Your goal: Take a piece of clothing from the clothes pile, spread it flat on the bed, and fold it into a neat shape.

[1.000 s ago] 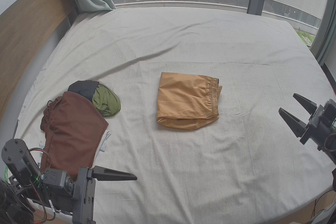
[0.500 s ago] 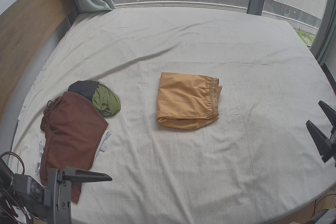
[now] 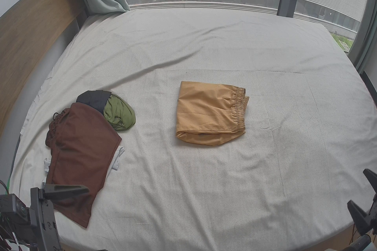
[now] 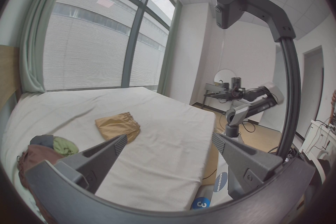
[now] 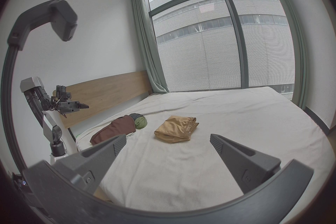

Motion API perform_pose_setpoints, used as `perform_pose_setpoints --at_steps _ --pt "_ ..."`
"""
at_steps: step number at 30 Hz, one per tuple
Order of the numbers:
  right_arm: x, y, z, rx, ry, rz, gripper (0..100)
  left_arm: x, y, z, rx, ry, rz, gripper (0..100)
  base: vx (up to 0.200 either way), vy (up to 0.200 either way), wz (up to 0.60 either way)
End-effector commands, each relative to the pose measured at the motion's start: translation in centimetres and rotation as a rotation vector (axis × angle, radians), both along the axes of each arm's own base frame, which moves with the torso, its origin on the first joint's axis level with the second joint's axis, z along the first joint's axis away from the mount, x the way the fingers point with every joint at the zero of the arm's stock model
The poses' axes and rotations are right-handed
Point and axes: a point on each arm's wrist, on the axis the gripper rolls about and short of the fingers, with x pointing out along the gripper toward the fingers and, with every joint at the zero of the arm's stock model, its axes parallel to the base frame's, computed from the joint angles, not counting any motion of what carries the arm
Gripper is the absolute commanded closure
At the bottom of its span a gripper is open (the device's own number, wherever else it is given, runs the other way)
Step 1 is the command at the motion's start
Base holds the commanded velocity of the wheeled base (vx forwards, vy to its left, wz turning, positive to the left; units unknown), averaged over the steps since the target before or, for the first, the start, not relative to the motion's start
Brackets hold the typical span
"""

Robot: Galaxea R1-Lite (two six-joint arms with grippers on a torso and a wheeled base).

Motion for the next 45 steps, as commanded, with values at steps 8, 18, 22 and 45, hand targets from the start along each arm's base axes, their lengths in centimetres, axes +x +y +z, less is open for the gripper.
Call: perform_pose_setpoints --at_steps 8,18,22,45 --pt "-3.6 -0.4 -4.0 -0.016 -0.075 -0.199 0 -7.0 3.1 -2.8 -0.048 -0.054 0.191 0 0.0 0.0 0.0" --pt "-3.4 -1.0 -5.5 -0.059 0.065 -0.469 0 -9.0 3.6 -5.7 -0.024 -0.033 0.454 0 0.0 0.0 0.0" --pt "-3.4 -1.0 -5.4 -0.048 0.058 -0.468 0 -8.9 3.6 -5.9 -0.015 -0.016 0.586 0 0.0 0.0 0.0" --pt "-3.4 -1.0 -5.4 -0.051 0.057 -0.465 0 -9.3 4.6 -6.9 -0.075 0.009 1.122 0 0.0 0.0 0.0"
